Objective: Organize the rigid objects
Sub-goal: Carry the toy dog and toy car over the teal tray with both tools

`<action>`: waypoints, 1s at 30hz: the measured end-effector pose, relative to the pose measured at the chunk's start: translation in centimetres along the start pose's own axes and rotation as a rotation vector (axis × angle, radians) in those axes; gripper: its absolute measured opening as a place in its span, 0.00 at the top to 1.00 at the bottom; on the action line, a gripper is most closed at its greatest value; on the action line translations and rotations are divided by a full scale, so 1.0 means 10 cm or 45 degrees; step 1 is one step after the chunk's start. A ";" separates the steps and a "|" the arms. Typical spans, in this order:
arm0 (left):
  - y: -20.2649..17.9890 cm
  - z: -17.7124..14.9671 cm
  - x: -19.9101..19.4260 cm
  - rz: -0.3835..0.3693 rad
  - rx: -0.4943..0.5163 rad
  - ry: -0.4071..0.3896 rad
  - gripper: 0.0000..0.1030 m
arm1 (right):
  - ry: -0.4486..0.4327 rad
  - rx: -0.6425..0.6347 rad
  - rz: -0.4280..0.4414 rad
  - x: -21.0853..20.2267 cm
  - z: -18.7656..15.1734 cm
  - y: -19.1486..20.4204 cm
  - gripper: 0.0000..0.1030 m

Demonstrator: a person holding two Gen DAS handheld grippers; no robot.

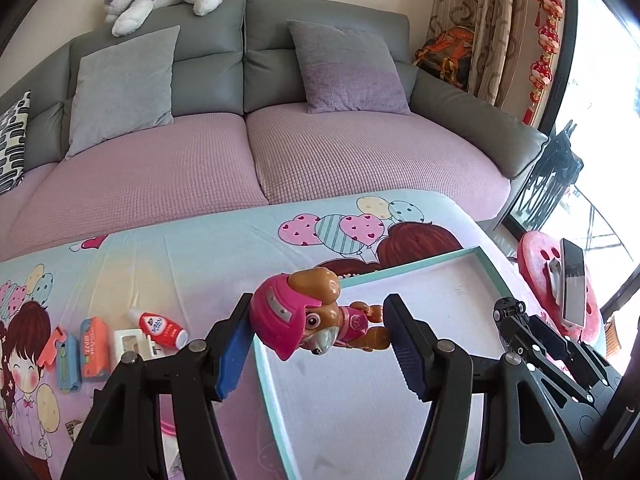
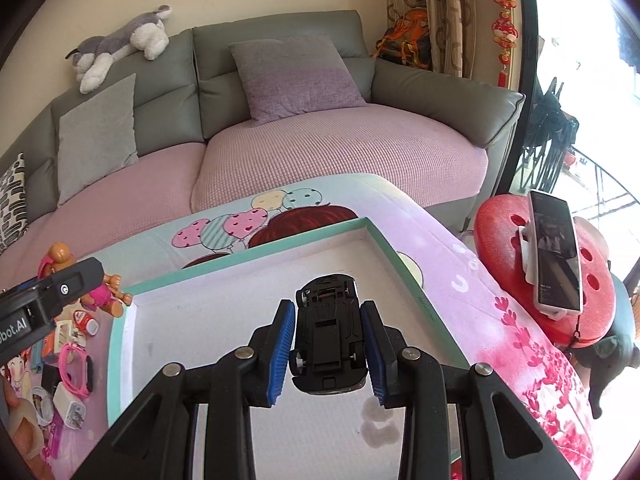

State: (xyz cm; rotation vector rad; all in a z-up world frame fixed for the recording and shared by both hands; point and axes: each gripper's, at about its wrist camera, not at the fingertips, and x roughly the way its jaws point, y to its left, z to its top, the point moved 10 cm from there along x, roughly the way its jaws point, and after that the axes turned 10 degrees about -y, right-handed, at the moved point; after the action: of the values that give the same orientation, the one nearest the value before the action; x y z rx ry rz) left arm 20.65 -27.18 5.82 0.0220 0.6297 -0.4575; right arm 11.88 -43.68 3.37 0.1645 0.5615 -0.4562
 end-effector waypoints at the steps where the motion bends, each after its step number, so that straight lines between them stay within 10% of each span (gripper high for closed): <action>1: -0.05 -0.01 0.04 -0.001 0.007 0.007 0.36 | 0.006 -0.005 -0.015 0.03 -0.02 -0.04 0.65; 30: -0.16 -0.97 0.41 0.086 -0.015 0.337 0.36 | 0.256 0.070 -0.105 0.28 -0.45 -0.59 0.65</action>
State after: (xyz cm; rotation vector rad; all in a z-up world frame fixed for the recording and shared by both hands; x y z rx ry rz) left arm 17.41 -28.79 -4.21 0.0938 0.8892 -0.3887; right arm 9.14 -48.77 -2.12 0.2419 0.7552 -0.5392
